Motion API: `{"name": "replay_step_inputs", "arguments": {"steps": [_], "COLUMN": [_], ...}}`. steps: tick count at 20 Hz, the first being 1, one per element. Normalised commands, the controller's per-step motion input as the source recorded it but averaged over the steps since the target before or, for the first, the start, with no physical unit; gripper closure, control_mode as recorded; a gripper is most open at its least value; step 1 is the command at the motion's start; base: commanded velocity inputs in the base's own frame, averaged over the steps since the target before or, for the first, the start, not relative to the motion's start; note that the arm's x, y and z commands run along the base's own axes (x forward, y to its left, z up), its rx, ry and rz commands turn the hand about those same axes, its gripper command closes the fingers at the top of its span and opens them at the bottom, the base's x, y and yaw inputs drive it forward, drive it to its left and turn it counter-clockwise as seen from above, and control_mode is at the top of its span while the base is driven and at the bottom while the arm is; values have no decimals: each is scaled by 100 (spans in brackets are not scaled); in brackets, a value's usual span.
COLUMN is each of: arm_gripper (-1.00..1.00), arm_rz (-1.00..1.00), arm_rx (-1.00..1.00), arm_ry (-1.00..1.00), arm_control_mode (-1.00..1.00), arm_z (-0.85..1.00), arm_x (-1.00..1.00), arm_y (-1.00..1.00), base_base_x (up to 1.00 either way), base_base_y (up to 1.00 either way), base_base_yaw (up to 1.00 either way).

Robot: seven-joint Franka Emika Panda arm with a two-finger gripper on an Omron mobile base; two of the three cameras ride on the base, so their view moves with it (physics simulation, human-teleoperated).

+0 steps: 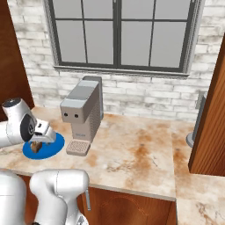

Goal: Pick the avocado and bread from the counter and place them on the plate. Then pick the jam from the cabinet and place it next to the plate. Lastly close the cabinet door.

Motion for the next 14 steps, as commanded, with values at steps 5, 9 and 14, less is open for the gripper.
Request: {"name": "replay_step_inputs", "arguments": {"steps": [5, 9, 14], "arm_gripper": [-100, -100, -100], "arm_rz": [0, 0, 0], "arm_rx": [-2, 0, 1], "arm_ry": [0, 0, 0], "arm_control_mode": [-100, -100, -100], "arm_z": [9, 1, 0], "arm_x": [-11, 0, 0], "arm_y": [-70, -68, -54], "base_base_x": [0, 0, 0], "base_base_y": [0, 0, 0], "base_base_yaw": [0, 0, 0]}}
